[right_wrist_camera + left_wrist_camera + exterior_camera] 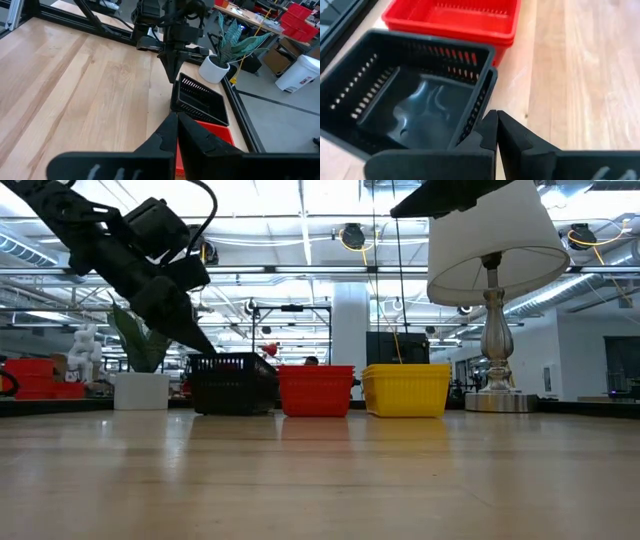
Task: Stack baskets by color
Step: Stack the bottom black bin on the stacked black bins
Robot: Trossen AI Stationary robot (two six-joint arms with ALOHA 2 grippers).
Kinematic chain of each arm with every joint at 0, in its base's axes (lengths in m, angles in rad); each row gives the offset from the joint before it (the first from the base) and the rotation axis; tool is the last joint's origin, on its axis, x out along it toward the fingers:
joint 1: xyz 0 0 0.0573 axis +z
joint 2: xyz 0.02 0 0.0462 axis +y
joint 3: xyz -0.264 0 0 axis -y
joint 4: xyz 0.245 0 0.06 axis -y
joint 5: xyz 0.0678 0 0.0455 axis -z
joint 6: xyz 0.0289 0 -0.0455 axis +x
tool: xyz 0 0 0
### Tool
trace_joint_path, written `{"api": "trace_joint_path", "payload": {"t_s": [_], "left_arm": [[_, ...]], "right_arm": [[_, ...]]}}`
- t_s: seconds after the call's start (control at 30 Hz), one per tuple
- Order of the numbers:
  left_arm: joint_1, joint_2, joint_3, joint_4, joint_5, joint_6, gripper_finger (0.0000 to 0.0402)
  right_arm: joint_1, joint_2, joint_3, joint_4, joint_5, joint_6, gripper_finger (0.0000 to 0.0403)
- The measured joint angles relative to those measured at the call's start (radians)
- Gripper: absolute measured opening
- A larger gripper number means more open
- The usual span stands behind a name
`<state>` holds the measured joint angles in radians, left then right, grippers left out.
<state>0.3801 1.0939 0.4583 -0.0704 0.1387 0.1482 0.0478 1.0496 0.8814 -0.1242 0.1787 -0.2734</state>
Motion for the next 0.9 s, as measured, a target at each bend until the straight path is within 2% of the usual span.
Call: {"api": "trace_joint_path", "payload": {"t_s": [0.27, 0.43, 0.7, 0.9], "left_arm": [[0.0, 0.0, 0.001, 0.082, -0.024, -0.001, 0.0008], [0.003, 0.014, 0.001, 0.059, -0.087, -0.02, 0.0008], [0.006, 0.098, 0.001, 0.076, -0.045, -0.026, 0.0008], [0.006, 0.11, 0.001, 0.13, -0.025, -0.026, 0.0008]], "right_arm": [[0.0, 0.0, 0.0, 0.0, 0.0, -0.003, 0.0004], [0.0, 0.0, 0.0, 0.001, 0.0, -0.002, 0.0004], [0.0, 0.0, 0.0, 0.003, 0.0, -0.002, 0.0004], [0.0, 0.0, 0.0, 0.003, 0.001, -0.007, 0.0004]]}}
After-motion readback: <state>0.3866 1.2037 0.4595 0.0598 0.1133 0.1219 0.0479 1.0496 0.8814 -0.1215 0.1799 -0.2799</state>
